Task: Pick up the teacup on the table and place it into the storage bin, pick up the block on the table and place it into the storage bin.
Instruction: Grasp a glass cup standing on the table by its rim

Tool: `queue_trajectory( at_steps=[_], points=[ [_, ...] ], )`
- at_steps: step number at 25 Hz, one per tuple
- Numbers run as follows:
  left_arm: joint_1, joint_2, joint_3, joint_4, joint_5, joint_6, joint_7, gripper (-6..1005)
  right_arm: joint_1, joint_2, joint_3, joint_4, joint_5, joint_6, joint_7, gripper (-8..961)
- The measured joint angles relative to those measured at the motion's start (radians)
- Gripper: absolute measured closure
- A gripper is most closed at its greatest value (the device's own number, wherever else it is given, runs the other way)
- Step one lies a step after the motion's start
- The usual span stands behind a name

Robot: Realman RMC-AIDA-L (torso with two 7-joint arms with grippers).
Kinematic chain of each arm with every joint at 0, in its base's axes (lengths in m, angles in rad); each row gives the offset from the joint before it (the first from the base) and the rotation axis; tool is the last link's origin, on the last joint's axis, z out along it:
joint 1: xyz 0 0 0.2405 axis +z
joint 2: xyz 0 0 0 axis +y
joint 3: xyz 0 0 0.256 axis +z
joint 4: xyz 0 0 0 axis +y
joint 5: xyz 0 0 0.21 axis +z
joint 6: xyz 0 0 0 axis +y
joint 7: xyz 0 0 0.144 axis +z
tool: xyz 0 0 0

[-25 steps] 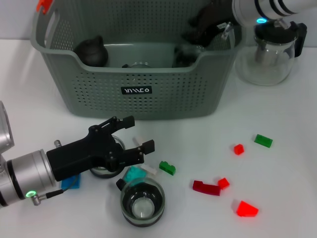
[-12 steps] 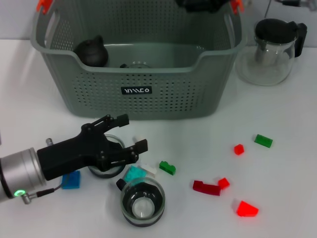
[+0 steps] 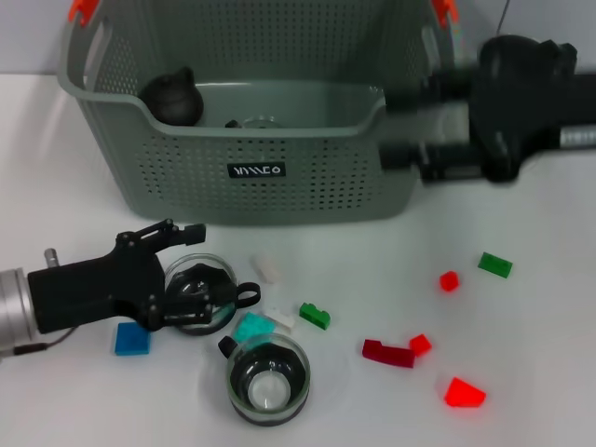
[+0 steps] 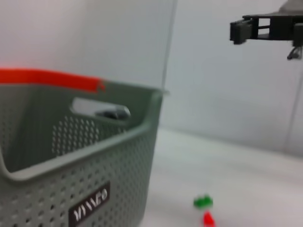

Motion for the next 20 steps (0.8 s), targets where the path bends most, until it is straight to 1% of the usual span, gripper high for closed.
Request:
queue_trajectory(
  at_steps=[2, 5, 7, 10, 12, 15, 16, 17, 18, 19, 20],
  points=[
    [0.0, 0.001, 0.016, 0.062, 0.04, 0.003, 0.0, 67, -0.031, 0.009, -0.002, 0.029, -0.008, -0.008, -0.008, 288],
    [0.004, -0.001, 0.028, 0.159, 0.088, 0.011, 0.0, 67, -0.058, 0.021, -0.002, 0.115, -0.009, -0.024, -0.039, 290],
    [0.006, -0.004, 0.028, 0.218, 0.114, 0.026, -0.001, 67, -0.061, 0.023, -0.005, 0.19, -0.014, -0.035, -0.069, 291],
    [0.007, -0.015, 0.028, 0.32, 0.16, 0.065, -0.001, 67, -0.055, 0.023, -0.004, 0.272, -0.039, -0.026, -0.085, 291],
    [0.007, -0.031, 0.03, 0.399, 0.2, 0.085, -0.002, 66, -0.049, 0.023, -0.001, 0.314, -0.05, -0.008, -0.089, 290],
    [0.023, -0.079, 0.037, 0.545, 0.251, 0.098, -0.002, 66, -0.046, 0.025, -0.001, 0.344, -0.054, 0.009, -0.091, 290],
    [0.034, -0.09, 0.053, 0.581, 0.251, 0.099, 0.005, 66, -0.046, 0.026, 0.0, 0.347, -0.054, 0.011, -0.091, 290],
    [0.034, -0.09, 0.053, 0.581, 0.251, 0.099, 0.005, 66, -0.046, 0.027, 0.0, 0.35, -0.054, 0.011, -0.09, 290],
    [0.045, -0.097, 0.08, 0.604, 0.247, 0.099, 0.008, 66, -0.046, 0.028, 0.001, 0.352, -0.054, 0.011, -0.09, 290],
    [0.054, -0.098, 0.164, 0.621, 0.231, 0.1, -0.009, 66, -0.048, 0.028, 0.003, 0.352, -0.054, 0.014, -0.09, 290],
    [0.054, -0.097, 0.169, 0.622, 0.23, 0.1, -0.011, 66, -0.05, 0.027, 0.007, 0.352, -0.054, 0.017, -0.09, 290]
  ],
)
